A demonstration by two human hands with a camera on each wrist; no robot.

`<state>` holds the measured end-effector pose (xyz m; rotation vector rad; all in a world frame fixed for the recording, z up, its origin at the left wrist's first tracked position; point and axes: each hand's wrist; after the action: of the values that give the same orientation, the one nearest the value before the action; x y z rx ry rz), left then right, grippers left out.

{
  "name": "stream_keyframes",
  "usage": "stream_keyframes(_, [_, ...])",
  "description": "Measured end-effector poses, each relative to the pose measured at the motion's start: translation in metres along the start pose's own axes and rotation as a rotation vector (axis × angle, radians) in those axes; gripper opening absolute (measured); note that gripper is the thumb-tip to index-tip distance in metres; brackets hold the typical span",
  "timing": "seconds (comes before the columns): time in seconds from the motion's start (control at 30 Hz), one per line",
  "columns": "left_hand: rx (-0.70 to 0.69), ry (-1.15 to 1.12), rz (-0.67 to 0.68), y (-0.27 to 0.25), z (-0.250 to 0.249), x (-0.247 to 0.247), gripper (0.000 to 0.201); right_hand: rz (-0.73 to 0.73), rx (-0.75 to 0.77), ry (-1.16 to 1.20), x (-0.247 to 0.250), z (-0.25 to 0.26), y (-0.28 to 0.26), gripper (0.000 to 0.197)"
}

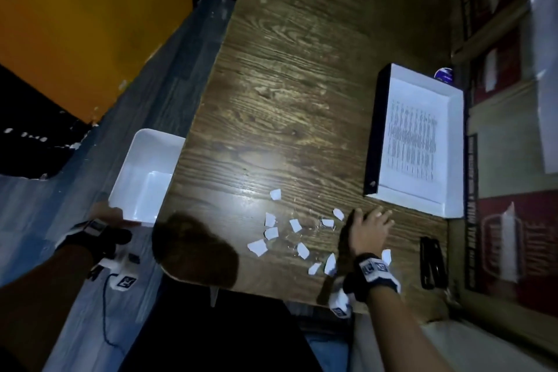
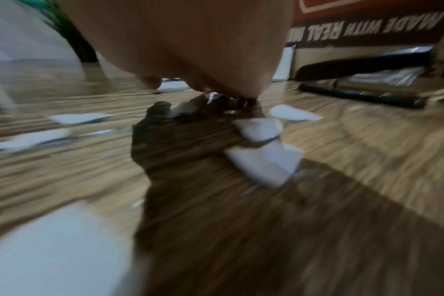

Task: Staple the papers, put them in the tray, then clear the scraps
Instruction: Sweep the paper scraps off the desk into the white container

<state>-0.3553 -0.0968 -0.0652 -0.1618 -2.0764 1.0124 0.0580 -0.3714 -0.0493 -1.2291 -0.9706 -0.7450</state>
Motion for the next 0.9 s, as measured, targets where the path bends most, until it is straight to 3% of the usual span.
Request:
stream_keyframes(0.03, [-0.047,0.021,-0.013,-0.002,0.001,0.0,0.053,0.049,0.018,-0.02,-0.007,0.011,-0.015,0.064])
stream_keyframes(0.1, [-0.07,0.133,0.099,-0.003,0.006,0.004,0.09,0.073,0.165,0.072,-0.027,0.034,-0.047,0.062])
stream_keyframes(0.13, [-0.07,0.195,0.14,-0.001,0.006,0.004,0.083,0.078,0.246,0.075,-0.035,0.044,-0.065,0.057])
stream_keyframes(0.2, [-0.024,0.254,0.1,0.011,0.009,0.002,0.046,0.109,0.382,0.043,-0.04,0.049,-0.094,0.056])
stream_keyframes(0.3, [-0.07,0.273,0.009,0.021,0.01,0.0,0.036,0.207,0.426,0.243,-0.018,0.03,-0.097,0.06])
stream_keyframes(0.37, [-0.063,0.275,-0.005,0.022,0.011,0.0,0.037,0.092,0.333,0.291,0.0,-0.007,-0.08,0.059])
stream_keyframes(0.43, [-0.084,0.282,-0.003,0.024,0.013,-0.002,0.036,-0.002,0.118,0.219,0.014,-0.052,-0.053,0.06])
stream_keyframes(0.53, [-0.085,0.305,0.03,0.022,0.013,0.001,0.036,0.021,-0.12,0.103,0.02,-0.093,-0.038,0.067])
stream_keyframes(0.63, [-0.098,0.31,0.063,0.025,0.016,0.005,0.041,0.041,-0.109,0.091,0.002,-0.071,-0.057,0.078])
stream_keyframes(0.7, [-0.112,0.328,0.056,0.025,0.017,0.006,0.045,0.049,-0.062,0.115,-0.014,-0.04,-0.077,0.074])
stream_keyframes(0.9, [-0.106,0.337,0.109,0.023,0.024,0.005,0.044,0.129,0.242,0.144,-0.052,0.048,-0.136,0.071])
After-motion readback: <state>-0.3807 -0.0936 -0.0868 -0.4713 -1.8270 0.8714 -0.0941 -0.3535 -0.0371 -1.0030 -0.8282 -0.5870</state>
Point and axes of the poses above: each hand's wrist, its own y-axis towards the middle knuckle, its own x-axis out of the back of the hand, z = x × y, and after that the axes turned 5 degrees about -x, right-handed
